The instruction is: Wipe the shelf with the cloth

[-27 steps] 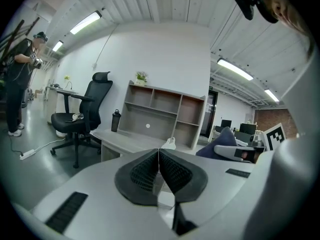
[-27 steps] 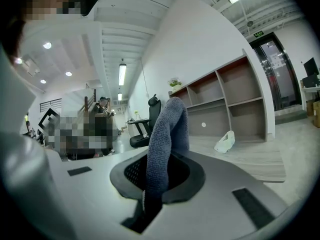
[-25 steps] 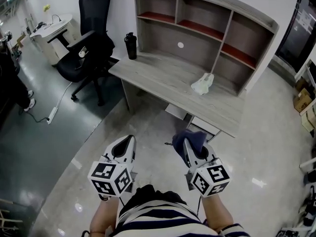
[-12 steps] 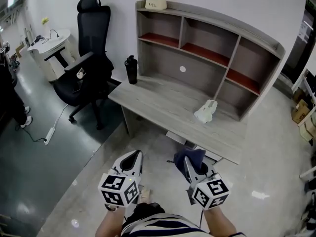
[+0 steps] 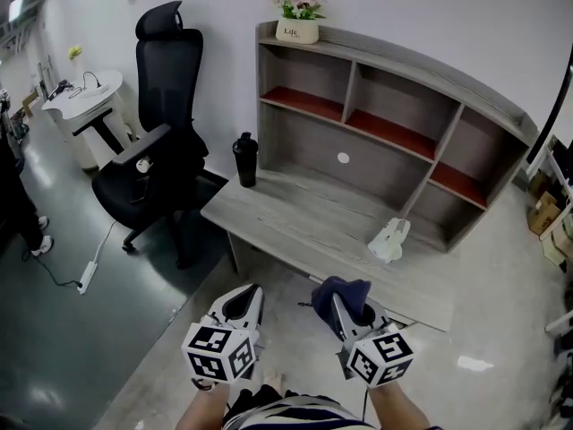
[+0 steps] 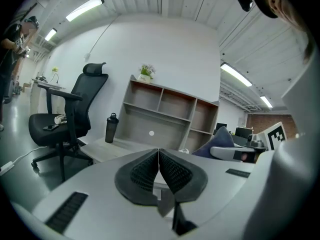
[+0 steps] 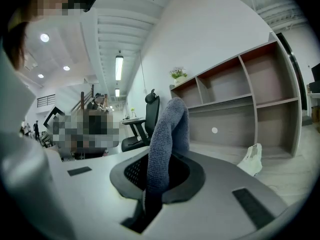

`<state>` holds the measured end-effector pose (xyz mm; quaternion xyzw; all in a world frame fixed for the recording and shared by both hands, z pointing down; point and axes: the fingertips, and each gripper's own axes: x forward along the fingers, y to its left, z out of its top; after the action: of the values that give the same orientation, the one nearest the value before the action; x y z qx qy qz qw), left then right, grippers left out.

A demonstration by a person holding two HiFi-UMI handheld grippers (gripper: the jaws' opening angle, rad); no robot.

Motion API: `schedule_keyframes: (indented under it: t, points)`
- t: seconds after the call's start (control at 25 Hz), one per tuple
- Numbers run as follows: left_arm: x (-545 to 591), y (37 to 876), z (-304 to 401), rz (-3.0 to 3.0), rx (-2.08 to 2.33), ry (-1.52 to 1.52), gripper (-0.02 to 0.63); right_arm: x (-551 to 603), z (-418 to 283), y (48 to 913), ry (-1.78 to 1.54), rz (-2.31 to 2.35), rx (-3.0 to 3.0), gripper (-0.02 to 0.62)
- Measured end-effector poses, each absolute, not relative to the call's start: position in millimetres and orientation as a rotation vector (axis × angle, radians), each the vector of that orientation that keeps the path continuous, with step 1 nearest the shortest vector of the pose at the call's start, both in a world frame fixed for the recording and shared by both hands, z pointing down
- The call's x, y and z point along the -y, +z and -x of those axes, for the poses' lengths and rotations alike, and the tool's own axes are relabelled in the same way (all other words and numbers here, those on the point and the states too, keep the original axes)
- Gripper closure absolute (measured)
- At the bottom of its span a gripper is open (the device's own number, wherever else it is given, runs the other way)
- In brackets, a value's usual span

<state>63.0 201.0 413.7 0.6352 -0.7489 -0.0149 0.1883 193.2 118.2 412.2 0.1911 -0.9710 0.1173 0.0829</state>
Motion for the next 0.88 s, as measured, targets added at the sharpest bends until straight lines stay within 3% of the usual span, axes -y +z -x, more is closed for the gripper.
schedule_keyframes:
  t: [0.88]
  points:
    - [-101.1, 415.4, 36.5, -1.853, 2.054, -0.012, 0.589, -31.7, -80.8, 401.2, 0.307, -0.543, 2.933, 0.551]
